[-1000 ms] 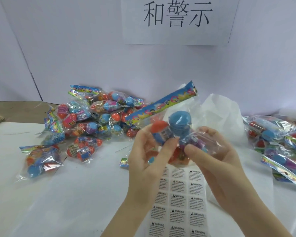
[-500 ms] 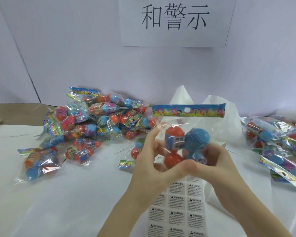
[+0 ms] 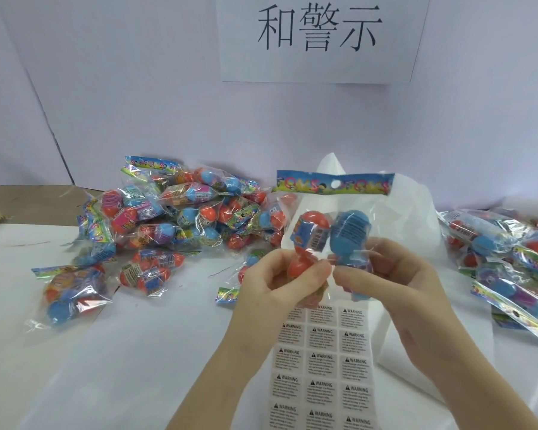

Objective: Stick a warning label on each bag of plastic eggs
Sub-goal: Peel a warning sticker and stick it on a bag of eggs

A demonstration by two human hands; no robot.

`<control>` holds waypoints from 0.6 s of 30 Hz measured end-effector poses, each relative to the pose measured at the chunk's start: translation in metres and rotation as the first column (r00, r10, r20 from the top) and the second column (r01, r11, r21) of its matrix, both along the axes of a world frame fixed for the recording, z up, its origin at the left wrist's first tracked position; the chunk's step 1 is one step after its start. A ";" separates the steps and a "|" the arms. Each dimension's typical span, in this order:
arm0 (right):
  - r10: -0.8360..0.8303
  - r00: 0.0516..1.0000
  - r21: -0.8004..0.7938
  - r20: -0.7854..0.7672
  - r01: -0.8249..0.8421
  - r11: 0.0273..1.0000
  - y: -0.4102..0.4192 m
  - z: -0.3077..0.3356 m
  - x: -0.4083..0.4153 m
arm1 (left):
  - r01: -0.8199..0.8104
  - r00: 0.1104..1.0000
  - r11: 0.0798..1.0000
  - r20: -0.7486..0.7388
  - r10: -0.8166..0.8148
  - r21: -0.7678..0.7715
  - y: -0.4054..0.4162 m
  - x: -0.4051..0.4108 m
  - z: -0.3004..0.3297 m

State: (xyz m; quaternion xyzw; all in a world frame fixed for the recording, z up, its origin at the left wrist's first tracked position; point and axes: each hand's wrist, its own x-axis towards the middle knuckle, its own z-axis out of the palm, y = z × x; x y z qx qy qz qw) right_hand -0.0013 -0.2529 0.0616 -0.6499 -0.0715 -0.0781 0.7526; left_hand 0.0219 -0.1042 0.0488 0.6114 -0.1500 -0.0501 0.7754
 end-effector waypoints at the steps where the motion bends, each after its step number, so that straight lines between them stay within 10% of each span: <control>1: -0.009 1.000 0.006 -0.006 0.009 1.000 -0.001 0.001 0.001 | -0.004 1.000 1.000 -0.004 0.004 -0.008 0.000 0.000 0.001; 11: -0.191 0.971 0.019 0.140 0.190 0.982 0.004 -0.004 0.002 | -0.073 0.991 0.997 -0.113 0.077 0.036 -0.002 -0.001 -0.001; 14: -0.477 0.740 -0.178 0.474 0.611 0.771 0.011 -0.012 0.002 | -0.216 0.974 0.976 -0.062 0.217 0.034 -0.003 0.000 0.000; 18: -0.278 0.531 -0.306 0.801 0.761 0.572 0.021 -0.024 0.002 | 0.090 0.996 0.992 0.020 -0.089 -0.087 -0.005 -0.009 0.004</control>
